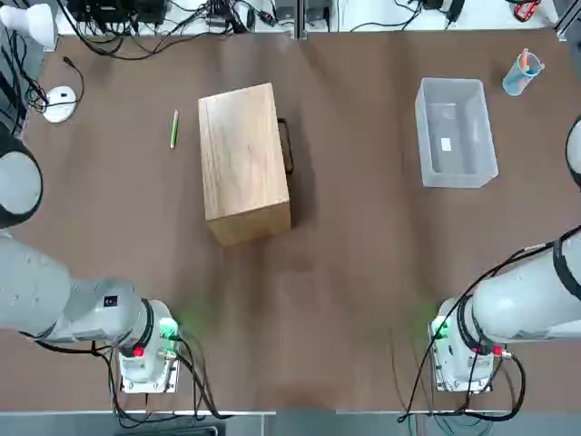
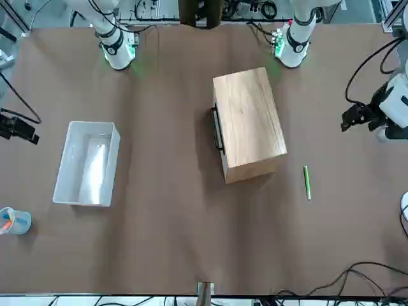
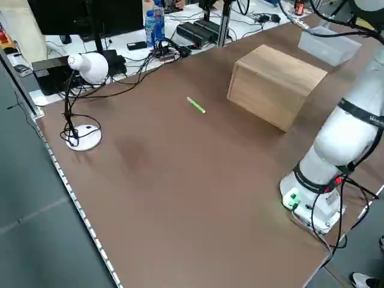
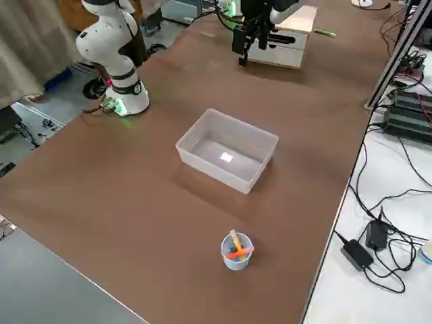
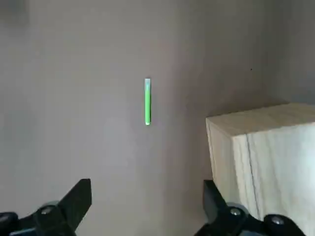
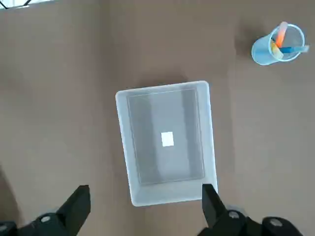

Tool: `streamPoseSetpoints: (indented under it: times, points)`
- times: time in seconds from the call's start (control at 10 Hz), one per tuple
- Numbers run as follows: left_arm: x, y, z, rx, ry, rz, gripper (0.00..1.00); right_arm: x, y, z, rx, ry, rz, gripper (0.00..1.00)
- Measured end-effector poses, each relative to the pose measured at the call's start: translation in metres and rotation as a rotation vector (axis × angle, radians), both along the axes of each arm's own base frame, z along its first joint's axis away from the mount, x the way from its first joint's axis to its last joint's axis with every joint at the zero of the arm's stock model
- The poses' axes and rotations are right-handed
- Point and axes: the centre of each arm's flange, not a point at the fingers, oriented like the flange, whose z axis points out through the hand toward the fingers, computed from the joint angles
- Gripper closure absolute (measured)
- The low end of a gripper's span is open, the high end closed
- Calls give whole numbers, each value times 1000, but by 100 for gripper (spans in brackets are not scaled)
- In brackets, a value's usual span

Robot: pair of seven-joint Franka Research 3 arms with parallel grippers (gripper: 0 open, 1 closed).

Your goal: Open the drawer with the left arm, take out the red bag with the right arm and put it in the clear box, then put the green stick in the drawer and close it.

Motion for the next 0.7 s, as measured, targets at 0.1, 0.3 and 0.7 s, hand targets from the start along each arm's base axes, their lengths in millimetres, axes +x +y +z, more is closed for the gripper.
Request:
streamPoseSetpoints:
  times: [0.1,0.3,0.7]
  points:
    - [0,0,2,0,-4,0,0,0,0,0,0,0,0,0]
    - [0,0,3,0,-6,0,0,1,0,0,0,-5,0,0]
    - [-3,-39,3,-9,-5,-19,0,1,-1,1,-1,-9,-1,0]
